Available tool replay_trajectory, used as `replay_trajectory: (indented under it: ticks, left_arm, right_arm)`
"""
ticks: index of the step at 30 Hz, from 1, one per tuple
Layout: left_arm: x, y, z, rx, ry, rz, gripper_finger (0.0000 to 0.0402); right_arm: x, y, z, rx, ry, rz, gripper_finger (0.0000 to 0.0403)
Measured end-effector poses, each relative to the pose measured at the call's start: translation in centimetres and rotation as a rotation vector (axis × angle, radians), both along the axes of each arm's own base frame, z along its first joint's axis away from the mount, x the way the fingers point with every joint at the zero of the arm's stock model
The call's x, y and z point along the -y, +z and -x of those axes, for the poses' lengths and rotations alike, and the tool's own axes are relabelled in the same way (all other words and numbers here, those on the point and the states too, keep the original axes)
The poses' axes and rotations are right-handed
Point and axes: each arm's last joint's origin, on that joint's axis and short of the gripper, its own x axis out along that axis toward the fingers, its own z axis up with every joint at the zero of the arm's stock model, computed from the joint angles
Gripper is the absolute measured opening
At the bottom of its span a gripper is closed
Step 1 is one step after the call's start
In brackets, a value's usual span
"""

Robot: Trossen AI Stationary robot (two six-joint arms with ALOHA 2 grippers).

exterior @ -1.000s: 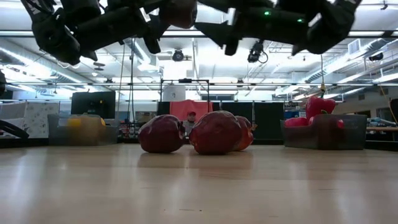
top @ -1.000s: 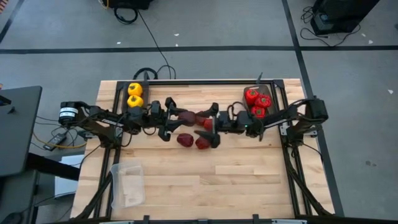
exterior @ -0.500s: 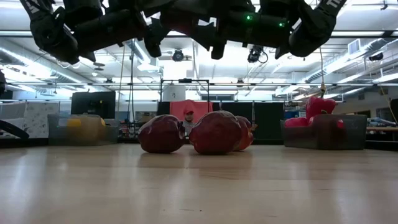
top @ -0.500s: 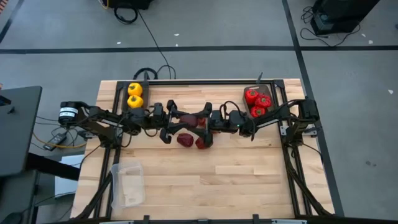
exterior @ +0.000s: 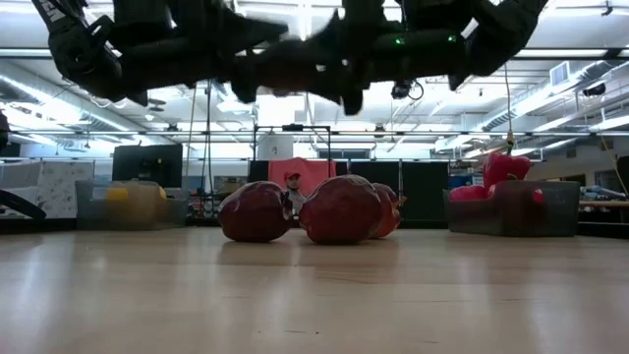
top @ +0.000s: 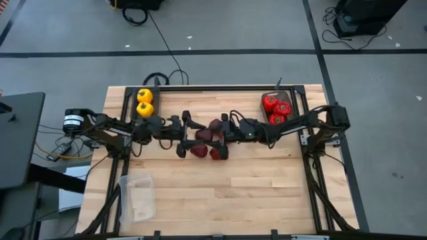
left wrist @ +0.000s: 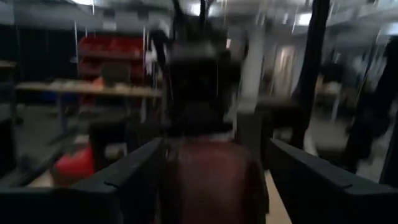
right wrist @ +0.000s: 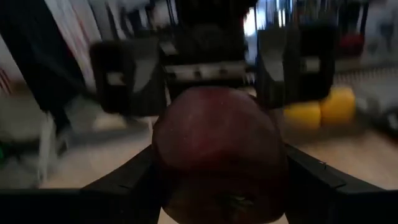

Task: Sort produce into baskets
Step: Put the red apple into the transparent bin

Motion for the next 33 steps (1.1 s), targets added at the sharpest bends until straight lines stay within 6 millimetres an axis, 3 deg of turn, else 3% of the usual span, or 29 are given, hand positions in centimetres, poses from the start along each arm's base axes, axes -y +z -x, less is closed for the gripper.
replay_trajectory:
  ticks: [5, 10, 15, 19, 23, 30, 33]
  left_arm:
    - [-0.2, -1.6, -0.2, -0.166, 0.085, -0.035, 0.0317]
    - [0.1, -2.1, -0.3, -0.220, 0.127, -0.110, 0.0344]
    - [1.4, -2.0, -1.3, -0.341, 0.166, -0.230, 0.0355]
    - [2.4, -1.6, -2.1, -0.462, 0.316, -0.363, 0.0356]
    - [3.3, -0.8, -2.4, -0.454, 0.381, -0.482, 0.0356]
    - [4.4, 0.2, -2.9, -0.438, 0.342, -0.706, 0.0356]
    - [4.5, 1.2, -3.3, -0.415, 0.343, -0.661, 0.0356]
  right_arm:
    - [0.9, 0.4, 1.9, -0.255, -0.050, -0.007, 0.0254]
    - [2.1, 1.1, 3.0, -0.463, -0.048, -0.034, 0.0254]
    - [3.0, 2.4, 2.5, -0.532, -0.035, -0.056, 0.0254]
    - [3.0, 3.5, 2.4, -0.587, 0.006, -0.039, 0.0256]
    - [3.0, 4.5, 2.2, -0.601, 0.013, -0.029, 0.0263]
    - [2.6, 4.1, 2.6, -0.652, 0.123, -0.030, 0.0265]
    - [2.2, 3.9, 2.7, -0.686, 0.124, 0.038, 0.0266]
